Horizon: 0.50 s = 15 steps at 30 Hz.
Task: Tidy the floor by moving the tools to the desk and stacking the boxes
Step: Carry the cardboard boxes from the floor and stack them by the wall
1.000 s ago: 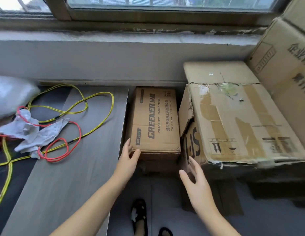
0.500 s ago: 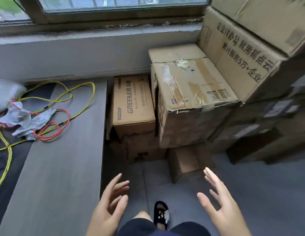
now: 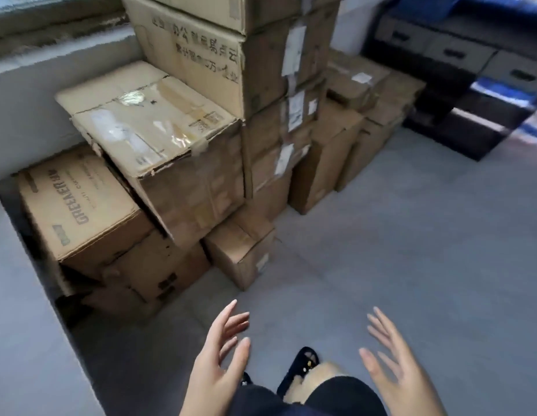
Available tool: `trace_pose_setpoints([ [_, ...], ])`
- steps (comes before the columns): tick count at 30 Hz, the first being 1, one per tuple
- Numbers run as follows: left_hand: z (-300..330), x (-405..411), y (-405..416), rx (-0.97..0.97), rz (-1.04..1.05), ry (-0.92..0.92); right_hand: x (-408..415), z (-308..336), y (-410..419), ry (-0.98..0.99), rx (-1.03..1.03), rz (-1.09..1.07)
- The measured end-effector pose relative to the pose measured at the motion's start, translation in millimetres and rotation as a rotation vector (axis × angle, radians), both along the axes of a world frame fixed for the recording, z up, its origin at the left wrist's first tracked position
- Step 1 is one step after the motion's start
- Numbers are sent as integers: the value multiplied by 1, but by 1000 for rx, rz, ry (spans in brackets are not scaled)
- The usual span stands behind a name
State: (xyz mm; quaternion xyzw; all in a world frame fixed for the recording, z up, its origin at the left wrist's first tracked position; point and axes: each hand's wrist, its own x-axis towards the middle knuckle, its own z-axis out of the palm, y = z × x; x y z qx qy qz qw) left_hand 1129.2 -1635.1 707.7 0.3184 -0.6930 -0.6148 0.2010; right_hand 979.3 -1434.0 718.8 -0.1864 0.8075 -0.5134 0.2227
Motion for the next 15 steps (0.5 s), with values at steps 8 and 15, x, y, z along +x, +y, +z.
trace_pose_setpoints([
  [8, 0, -114, 108, -75, -402, 5, -33, -8, 152, 27, -109, -487],
  [15, 2, -238, 276, -87, -771, 47, -52, -12, 314, 54, -94, -891],
])
